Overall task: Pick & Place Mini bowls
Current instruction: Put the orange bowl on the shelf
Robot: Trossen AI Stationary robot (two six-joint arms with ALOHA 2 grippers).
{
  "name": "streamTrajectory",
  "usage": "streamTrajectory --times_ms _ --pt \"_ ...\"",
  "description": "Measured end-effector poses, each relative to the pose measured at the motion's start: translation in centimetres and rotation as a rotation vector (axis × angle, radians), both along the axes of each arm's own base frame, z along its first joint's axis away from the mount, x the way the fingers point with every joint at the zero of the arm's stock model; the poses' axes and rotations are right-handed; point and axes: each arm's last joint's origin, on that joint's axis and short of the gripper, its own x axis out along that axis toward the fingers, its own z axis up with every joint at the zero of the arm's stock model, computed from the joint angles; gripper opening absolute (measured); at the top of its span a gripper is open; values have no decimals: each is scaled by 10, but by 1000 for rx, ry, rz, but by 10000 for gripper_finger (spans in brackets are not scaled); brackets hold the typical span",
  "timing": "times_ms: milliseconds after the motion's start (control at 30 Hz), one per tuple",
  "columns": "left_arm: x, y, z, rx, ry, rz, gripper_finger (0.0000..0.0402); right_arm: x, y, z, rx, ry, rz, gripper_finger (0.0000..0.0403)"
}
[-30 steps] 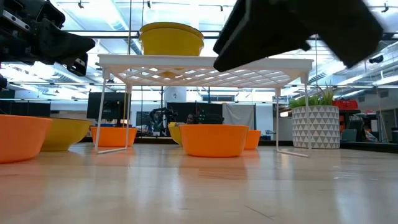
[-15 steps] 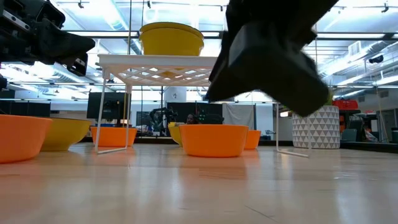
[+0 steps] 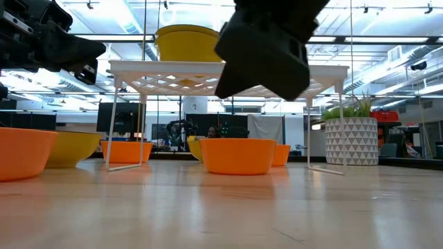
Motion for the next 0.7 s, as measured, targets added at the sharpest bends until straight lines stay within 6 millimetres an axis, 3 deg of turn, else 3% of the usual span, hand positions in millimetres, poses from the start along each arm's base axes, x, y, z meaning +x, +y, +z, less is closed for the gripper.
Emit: streamTrajectory --times_ms 200,433,700 --pt "0 0 0 0 0 0 23 0 -1 3 5 6 -8 158" --pt "0 0 0 0 0 0 23 2 -5 -25 30 120 -38 158" --pt "0 0 0 0 0 0 23 3 -22 -25 27 178 -107 158"
